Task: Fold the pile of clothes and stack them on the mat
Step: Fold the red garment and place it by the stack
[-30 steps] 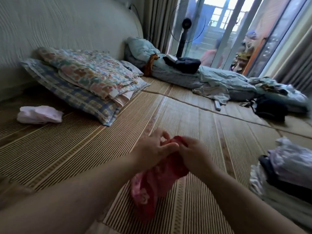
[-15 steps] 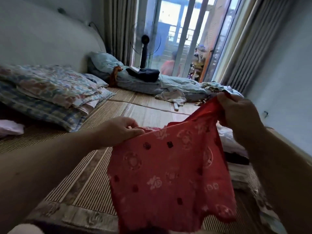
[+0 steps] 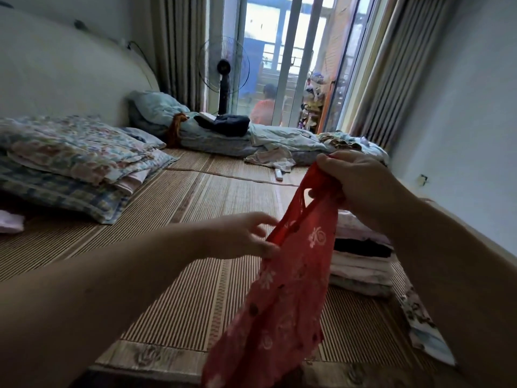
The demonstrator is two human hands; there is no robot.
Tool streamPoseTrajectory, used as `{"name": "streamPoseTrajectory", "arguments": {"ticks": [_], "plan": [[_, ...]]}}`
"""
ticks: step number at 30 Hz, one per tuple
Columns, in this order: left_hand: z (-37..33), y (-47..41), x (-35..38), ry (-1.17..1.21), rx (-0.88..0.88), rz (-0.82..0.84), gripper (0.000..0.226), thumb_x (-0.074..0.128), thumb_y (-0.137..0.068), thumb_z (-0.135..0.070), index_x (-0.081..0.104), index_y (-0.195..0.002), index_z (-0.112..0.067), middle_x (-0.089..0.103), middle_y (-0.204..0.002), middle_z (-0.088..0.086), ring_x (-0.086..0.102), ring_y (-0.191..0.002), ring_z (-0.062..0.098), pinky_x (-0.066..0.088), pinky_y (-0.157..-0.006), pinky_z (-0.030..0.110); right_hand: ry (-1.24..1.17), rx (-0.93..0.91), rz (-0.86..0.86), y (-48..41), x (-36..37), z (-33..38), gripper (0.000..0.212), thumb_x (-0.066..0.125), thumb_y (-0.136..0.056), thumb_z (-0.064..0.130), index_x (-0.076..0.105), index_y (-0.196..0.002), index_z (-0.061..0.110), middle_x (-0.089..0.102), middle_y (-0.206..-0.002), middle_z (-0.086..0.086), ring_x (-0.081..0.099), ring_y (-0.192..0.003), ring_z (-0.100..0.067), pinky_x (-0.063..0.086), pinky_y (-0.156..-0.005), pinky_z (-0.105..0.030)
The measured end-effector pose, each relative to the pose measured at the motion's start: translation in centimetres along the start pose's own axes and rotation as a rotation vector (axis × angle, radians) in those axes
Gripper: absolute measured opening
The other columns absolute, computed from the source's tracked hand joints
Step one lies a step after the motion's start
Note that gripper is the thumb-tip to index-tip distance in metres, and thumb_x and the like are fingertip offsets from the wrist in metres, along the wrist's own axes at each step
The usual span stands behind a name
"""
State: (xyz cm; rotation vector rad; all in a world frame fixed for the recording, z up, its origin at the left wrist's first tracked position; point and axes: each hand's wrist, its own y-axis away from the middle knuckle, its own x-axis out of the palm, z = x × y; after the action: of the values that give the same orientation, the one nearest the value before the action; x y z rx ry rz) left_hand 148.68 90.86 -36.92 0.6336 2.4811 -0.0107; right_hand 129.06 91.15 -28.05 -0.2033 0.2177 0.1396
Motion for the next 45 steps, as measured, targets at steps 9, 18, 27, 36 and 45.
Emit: {"name": "streamPoseTrajectory", "arguments": {"ticks": [9, 18, 27, 36, 45], "plan": [[-1.7, -2.0, 0.8, -0.03, 0.078, -0.268, 0.003, 0.07, -0.082, -0.021, 0.067, -0.082, -0.022, 0.071, -0.084, 0.003, 0.068, -0.074, 0.018, 0.055, -0.068, 0.03, 0.033, 0.006, -0.095, 0.2, -1.8, -0.4, 0.004, 0.064, -0.088, 0.015, 0.067, -0.085, 0.014, 0.06, -0.064, -0.005, 0.055, -0.049, -0.014, 0.047, -0.049, -0.027], [-4.4, -1.0, 0.3, 0.186, 0.255, -0.483, 0.015, 0.071, -0.082, -0.034, 0.062, -0.079, -0.023, 0.063, -0.072, -0.001, 0.06, -0.064, 0.012, 0.046, -0.058, 0.023, -0.249, 0.058, 0.007, -0.5, 1.0, -0.5, 0.036, 0.038, -0.084, -0.013, 0.062, -0.102, 0.006, 0.063, -0.097, -0.015, 0.064, -0.083, -0.025, 0.053, -0.067, -0.032], [-6.2, -2.1, -0.8, 0.31, 0.223, -0.422, 0.009, 0.058, -0.069, -0.009, 0.065, -0.075, -0.011, 0.058, -0.063, 0.005, 0.055, -0.054, 0.016, 0.045, -0.053, 0.027, 1.098, -0.464, -0.169, -1.3, 0.6, 3.5, 0.013, 0.066, -0.086, 0.026, 0.074, -0.093, 0.019, 0.066, -0.081, 0.002, 0.06, -0.08, -0.014, 0.046, -0.08, -0.028], [-2.4, -2.1, -1.9, 0.02, 0.06, -0.777, 0.034, 0.074, -0.066, -0.037, 0.055, -0.09, -0.023, 0.069, -0.088, 0.004, 0.065, -0.076, 0.021, 0.05, -0.066, 0.03, -0.239, 0.177, 0.038, -2.1, 1.5, 4.2, 0.031, 0.055, -0.095, 0.027, 0.059, -0.067, 0.013, 0.061, -0.055, -0.003, 0.062, -0.049, -0.016, 0.054, -0.058, -0.026], [-2.7, -1.2, 2.0, -0.018, 0.101, -0.552, 0.027, 0.066, -0.075, -0.046, 0.061, -0.096, -0.031, 0.068, -0.085, -0.008, 0.065, -0.075, 0.008, 0.053, -0.066, 0.029, -0.394, 0.024, -0.056, -2.4, 3.0, 5.3, 0.023, 0.054, -0.089, -0.001, 0.063, -0.071, 0.008, 0.065, -0.057, -0.005, 0.059, -0.049, -0.015, 0.051, -0.053, -0.026]]}}
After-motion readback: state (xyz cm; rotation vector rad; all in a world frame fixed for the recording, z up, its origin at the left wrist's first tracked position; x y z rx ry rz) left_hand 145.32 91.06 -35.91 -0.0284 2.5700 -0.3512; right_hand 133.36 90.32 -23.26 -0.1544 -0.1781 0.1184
